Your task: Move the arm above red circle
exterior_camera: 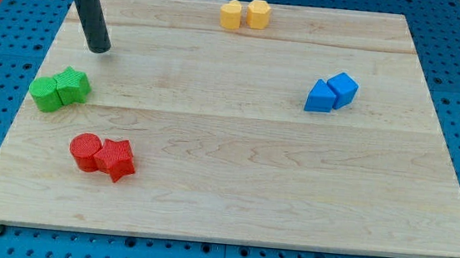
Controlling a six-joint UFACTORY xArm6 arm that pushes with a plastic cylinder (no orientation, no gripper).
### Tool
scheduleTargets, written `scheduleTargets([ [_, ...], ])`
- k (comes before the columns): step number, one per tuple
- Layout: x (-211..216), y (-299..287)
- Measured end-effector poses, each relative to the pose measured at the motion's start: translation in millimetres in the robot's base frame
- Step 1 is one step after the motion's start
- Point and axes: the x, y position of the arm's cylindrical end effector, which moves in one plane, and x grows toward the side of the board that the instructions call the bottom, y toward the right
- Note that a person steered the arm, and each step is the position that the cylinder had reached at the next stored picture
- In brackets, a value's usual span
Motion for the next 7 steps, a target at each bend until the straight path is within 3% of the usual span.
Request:
scheduleTargets([
  [1,0,0],
  [2,17,38],
  [4,82,78],
  [5,124,68],
  [7,132,-28],
])
